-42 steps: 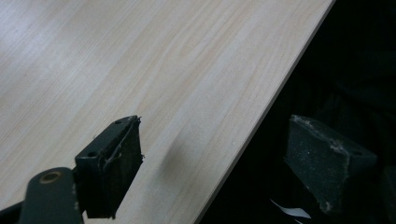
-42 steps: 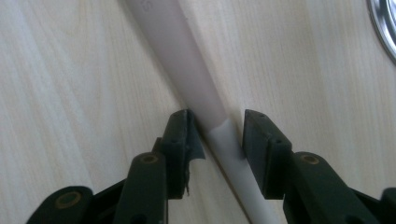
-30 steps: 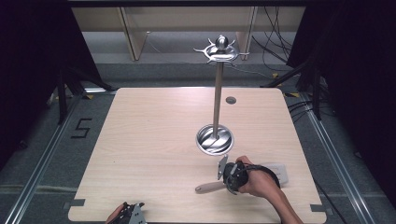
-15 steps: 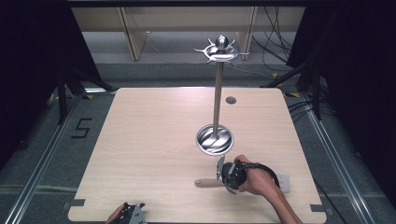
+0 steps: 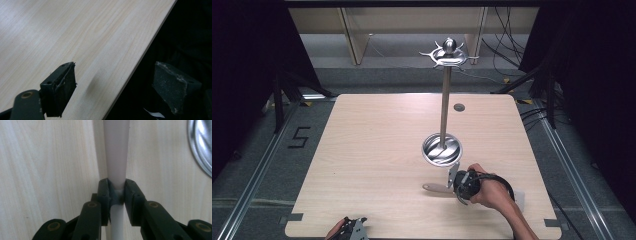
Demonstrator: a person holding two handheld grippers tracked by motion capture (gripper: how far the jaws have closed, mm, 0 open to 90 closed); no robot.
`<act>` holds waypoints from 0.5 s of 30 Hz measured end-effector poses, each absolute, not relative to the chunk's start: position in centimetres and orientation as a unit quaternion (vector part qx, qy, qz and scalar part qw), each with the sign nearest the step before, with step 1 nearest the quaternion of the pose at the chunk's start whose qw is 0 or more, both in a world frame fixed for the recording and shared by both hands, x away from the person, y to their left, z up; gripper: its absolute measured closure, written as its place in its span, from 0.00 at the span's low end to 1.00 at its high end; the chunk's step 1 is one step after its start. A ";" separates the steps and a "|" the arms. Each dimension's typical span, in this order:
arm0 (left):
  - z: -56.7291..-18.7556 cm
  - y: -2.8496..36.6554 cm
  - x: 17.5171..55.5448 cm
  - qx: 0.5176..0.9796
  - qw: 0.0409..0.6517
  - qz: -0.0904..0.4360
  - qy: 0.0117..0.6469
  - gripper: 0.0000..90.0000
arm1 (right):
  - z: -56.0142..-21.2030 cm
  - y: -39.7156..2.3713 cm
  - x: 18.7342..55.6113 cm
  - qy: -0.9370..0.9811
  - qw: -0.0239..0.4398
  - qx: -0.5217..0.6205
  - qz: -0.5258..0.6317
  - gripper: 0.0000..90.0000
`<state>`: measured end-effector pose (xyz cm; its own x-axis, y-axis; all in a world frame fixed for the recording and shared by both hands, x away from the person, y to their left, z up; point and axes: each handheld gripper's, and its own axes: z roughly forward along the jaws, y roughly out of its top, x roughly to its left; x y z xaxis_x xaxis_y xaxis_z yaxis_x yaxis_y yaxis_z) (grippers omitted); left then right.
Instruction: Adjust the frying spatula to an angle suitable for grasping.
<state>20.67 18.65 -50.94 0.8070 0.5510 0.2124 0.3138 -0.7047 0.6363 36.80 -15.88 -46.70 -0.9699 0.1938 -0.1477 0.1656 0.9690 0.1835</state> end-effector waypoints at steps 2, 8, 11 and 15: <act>-51.0 18.6 20.7 0.902 0.297 0.202 0.240 0.20 | -46.2 -16.3 36.5 0.985 0.081 0.120 0.090 0.85; -51.1 18.6 20.7 0.899 0.300 0.206 0.243 0.20 | -44.9 -17.9 37.1 0.977 0.100 0.120 0.143 0.85; -51.0 18.7 20.7 0.902 0.301 0.194 0.240 0.20 | -44.3 -18.7 37.0 0.970 0.114 0.134 0.165 0.85; -50.9 18.8 20.7 0.902 0.296 0.200 0.244 0.20 | -43.6 -19.9 36.7 0.957 0.131 0.174 0.190 0.85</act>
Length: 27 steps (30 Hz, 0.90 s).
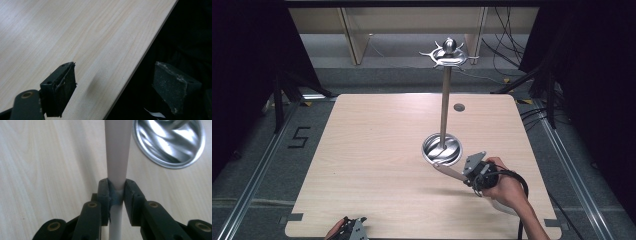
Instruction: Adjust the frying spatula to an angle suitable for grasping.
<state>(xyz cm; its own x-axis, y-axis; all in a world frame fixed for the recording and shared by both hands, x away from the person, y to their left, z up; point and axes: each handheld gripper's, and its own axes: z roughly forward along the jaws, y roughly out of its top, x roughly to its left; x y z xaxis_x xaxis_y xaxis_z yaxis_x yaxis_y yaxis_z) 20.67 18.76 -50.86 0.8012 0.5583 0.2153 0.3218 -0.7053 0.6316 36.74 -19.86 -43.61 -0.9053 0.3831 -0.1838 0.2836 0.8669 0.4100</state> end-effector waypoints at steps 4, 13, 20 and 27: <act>-50.9 18.8 20.7 0.901 0.299 0.201 0.243 0.20 | -42.6 -21.0 36.9 0.951 0.138 0.169 0.219 0.85; -50.9 18.8 20.8 0.900 0.300 0.206 0.238 0.20 | -40.6 -23.4 36.7 0.923 0.155 0.199 0.292 0.85; -51.0 18.8 20.7 0.900 0.297 0.203 0.246 0.20 | -39.3 -24.7 36.7 0.902 0.160 0.206 0.343 0.85; -50.9 18.8 20.8 0.900 0.297 0.210 0.239 0.20 | -38.6 -25.5 36.9 0.884 0.153 0.221 0.383 0.85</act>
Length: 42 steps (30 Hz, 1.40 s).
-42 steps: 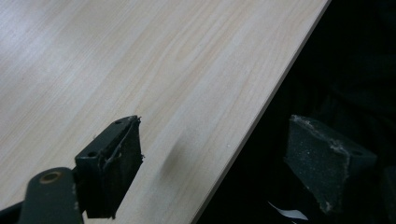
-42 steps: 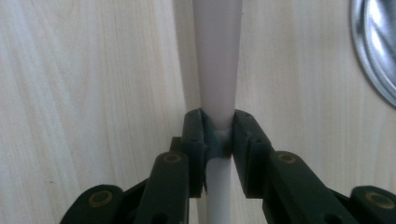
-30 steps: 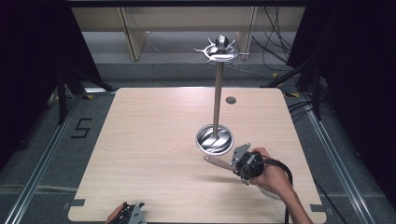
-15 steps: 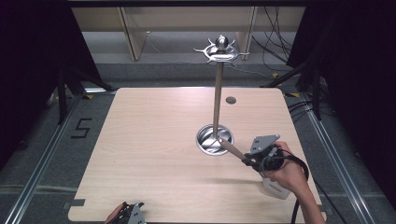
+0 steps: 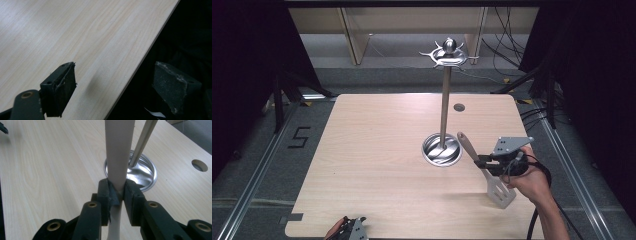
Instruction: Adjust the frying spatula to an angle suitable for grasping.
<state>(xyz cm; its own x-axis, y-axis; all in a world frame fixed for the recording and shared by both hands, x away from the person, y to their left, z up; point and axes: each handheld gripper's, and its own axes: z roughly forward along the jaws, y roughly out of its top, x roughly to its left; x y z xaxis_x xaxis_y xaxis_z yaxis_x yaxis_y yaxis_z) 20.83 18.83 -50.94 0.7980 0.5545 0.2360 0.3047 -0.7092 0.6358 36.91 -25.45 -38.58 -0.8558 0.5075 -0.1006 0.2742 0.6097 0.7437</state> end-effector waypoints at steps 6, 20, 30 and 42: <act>-51.1 18.8 20.8 0.900 0.294 0.207 0.246 0.20 | -38.5 -26.1 37.0 0.874 0.148 0.223 0.406 0.85; -50.9 18.8 20.8 0.903 0.296 0.203 0.238 0.20 | -37.6 -26.9 36.9 0.855 0.147 0.221 0.445 0.85; -51.1 18.7 20.8 0.904 0.291 0.197 0.244 0.20 | -36.8 -27.0 36.7 0.842 0.145 0.220 0.471 0.85; -51.0 18.8 20.9 0.901 0.293 0.207 0.243 0.20 | -34.7 -26.0 37.4 0.822 0.158 0.213 0.504 0.85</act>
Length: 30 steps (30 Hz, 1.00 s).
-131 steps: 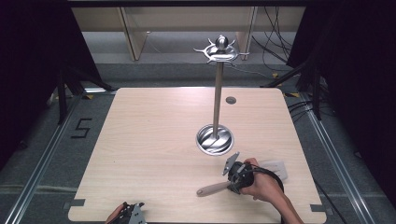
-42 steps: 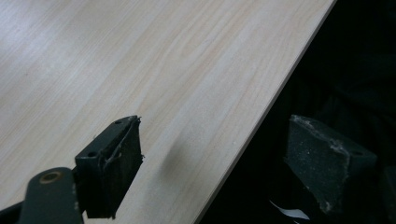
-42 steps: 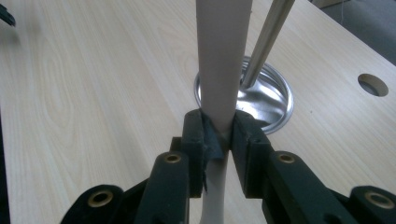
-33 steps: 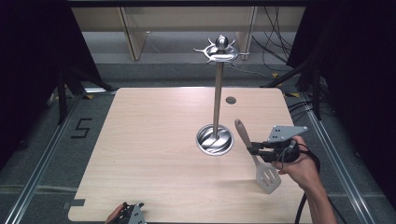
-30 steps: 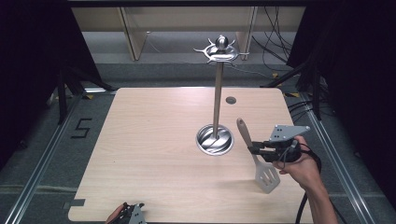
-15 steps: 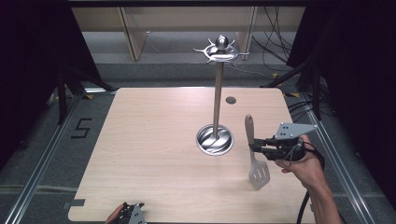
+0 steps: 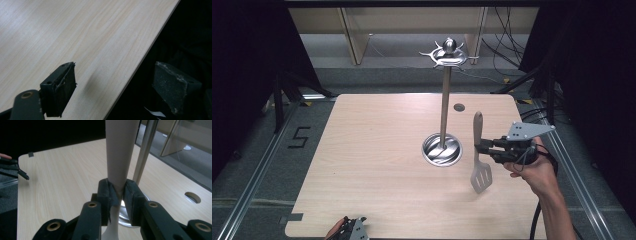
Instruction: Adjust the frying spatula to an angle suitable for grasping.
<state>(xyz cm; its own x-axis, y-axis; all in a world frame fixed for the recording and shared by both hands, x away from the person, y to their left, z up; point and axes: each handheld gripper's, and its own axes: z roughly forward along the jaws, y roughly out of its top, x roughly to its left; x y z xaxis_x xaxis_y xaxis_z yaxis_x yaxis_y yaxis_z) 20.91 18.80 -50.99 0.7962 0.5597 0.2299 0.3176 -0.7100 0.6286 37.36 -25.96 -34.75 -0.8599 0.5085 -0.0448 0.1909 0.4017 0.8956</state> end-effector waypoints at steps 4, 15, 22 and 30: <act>-50.9 18.9 20.9 0.899 0.296 0.209 0.247 0.20 | -33.9 -25.5 37.6 0.819 0.158 0.212 0.510 0.85; -51.0 18.9 20.9 0.897 0.303 0.207 0.246 0.20 | -30.7 -24.1 39.0 0.806 0.170 0.207 0.527 0.85; -50.9 18.9 20.9 0.899 0.295 0.209 0.245 0.20 | -29.4 -23.4 39.8 0.806 0.177 0.204 0.526 0.85; -50.9 18.9 20.8 0.901 0.298 0.202 0.244 0.20 | -28.4 -22.5 40.6 0.803 0.181 0.216 0.525 0.85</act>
